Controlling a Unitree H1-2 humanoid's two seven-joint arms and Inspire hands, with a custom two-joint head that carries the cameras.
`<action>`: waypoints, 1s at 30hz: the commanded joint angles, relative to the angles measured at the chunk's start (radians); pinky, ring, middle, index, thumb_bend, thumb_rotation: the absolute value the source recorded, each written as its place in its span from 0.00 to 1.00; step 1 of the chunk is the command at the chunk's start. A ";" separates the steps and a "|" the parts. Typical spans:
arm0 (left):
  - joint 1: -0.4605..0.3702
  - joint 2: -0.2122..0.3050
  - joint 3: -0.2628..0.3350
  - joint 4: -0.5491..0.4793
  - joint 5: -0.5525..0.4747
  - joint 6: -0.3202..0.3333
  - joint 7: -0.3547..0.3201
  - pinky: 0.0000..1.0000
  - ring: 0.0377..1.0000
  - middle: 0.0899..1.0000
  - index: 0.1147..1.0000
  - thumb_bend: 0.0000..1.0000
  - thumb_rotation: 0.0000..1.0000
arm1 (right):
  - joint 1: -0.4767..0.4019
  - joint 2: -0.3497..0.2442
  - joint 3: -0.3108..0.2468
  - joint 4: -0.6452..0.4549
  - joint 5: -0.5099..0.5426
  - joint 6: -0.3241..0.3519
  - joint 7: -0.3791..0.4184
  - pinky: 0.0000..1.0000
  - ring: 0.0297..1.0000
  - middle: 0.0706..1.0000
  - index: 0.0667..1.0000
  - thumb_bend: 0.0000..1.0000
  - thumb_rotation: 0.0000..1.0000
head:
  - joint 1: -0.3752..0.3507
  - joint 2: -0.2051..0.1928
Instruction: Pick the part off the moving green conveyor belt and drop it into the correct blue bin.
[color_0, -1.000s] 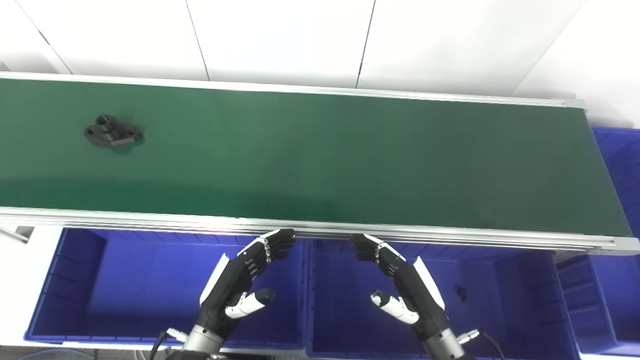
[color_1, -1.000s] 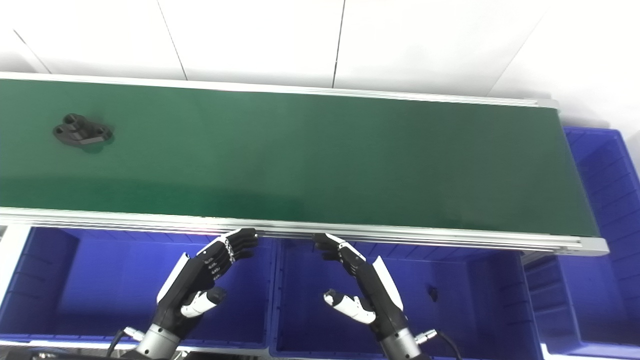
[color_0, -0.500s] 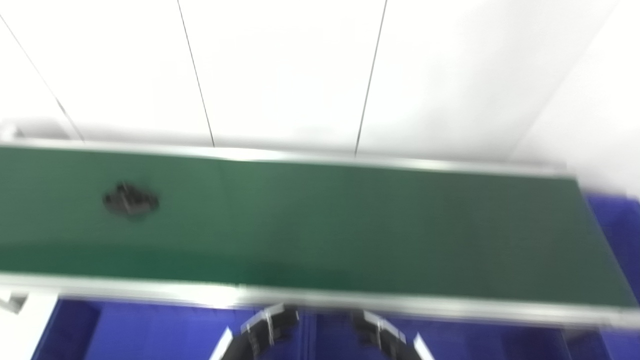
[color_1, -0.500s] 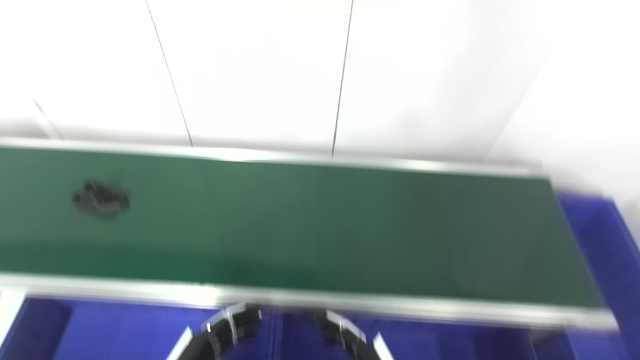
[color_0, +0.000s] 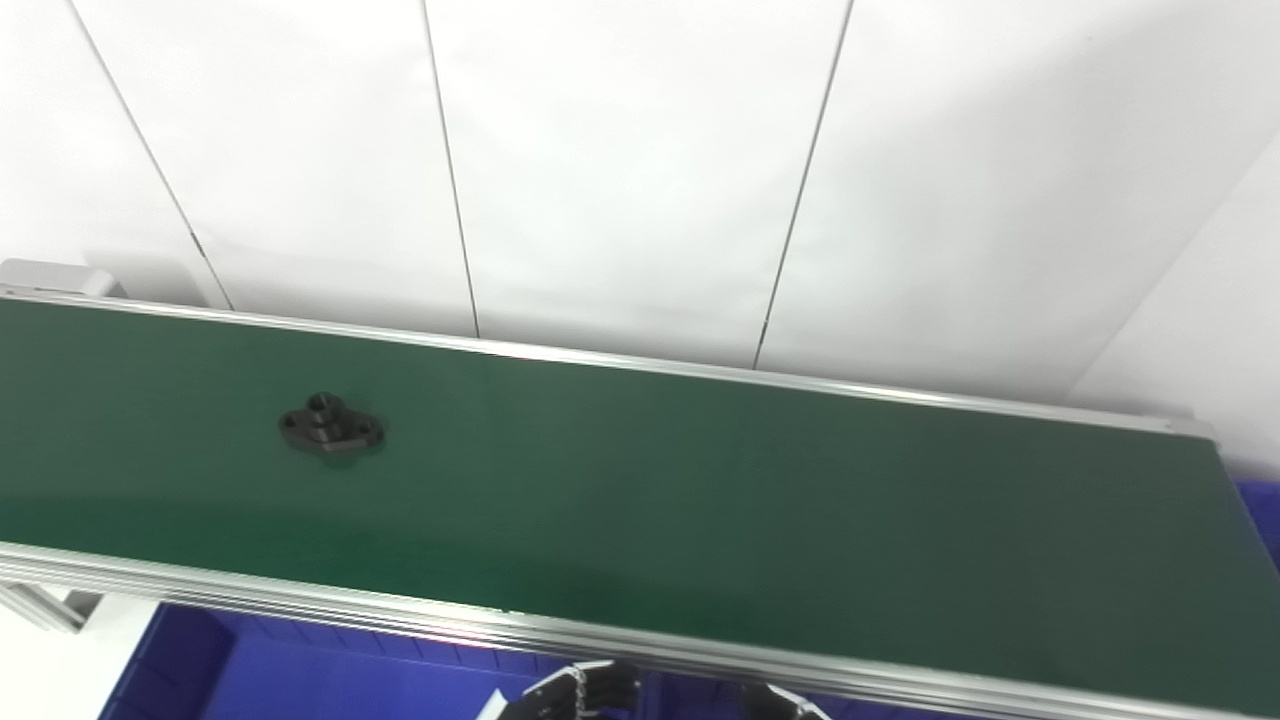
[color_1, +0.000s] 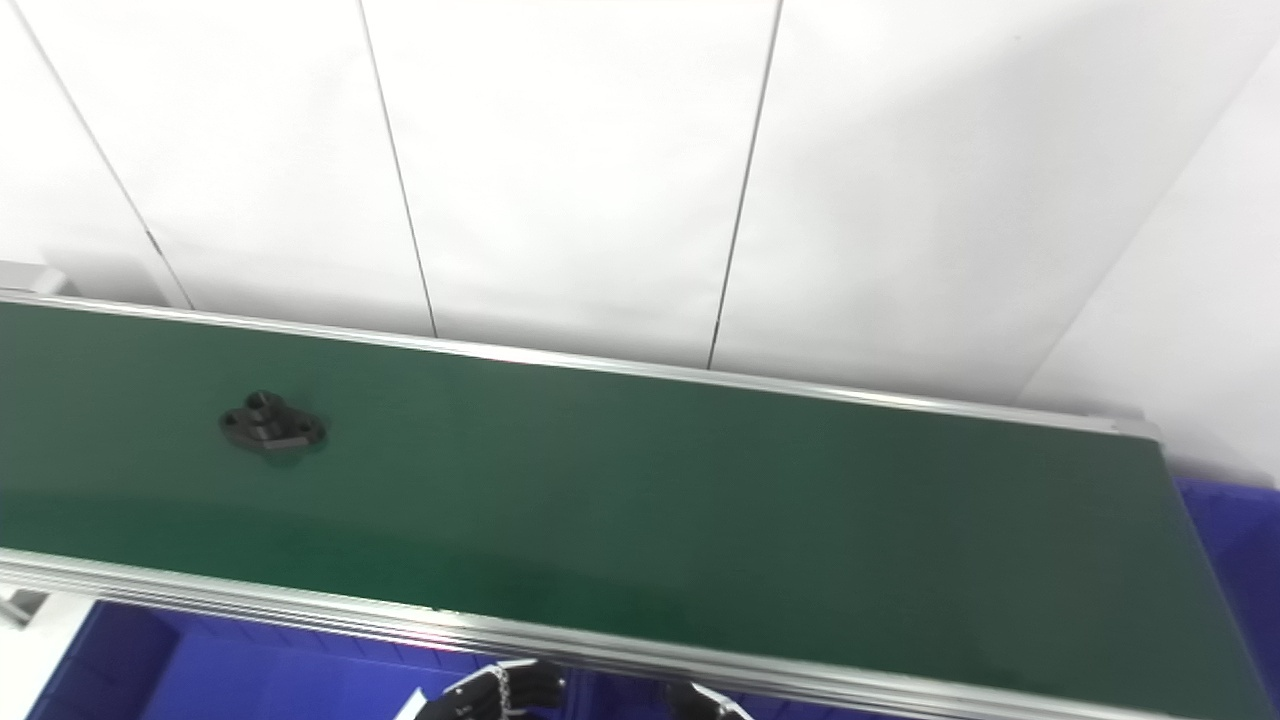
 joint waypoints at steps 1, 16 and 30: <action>0.002 0.012 -0.015 -0.026 0.014 -0.030 0.022 0.71 0.76 0.75 0.71 0.91 0.76 | -0.002 0.003 -0.010 -0.026 0.010 -0.041 0.011 0.74 0.82 0.81 0.79 0.80 0.80 | 0.009 0.002; -0.011 0.016 -0.061 -0.015 0.006 -0.030 0.072 0.70 0.75 0.74 0.70 0.92 0.75 | 0.000 0.001 -0.044 -0.023 0.010 -0.041 0.035 0.76 0.83 0.83 0.79 0.80 0.81 | 0.066 0.005; -0.014 0.032 -0.092 -0.025 0.025 -0.030 0.117 0.68 0.75 0.74 0.70 0.92 0.76 | 0.019 -0.013 -0.055 -0.092 0.016 -0.041 0.077 0.70 0.80 0.82 0.79 0.78 0.79 | 0.056 0.016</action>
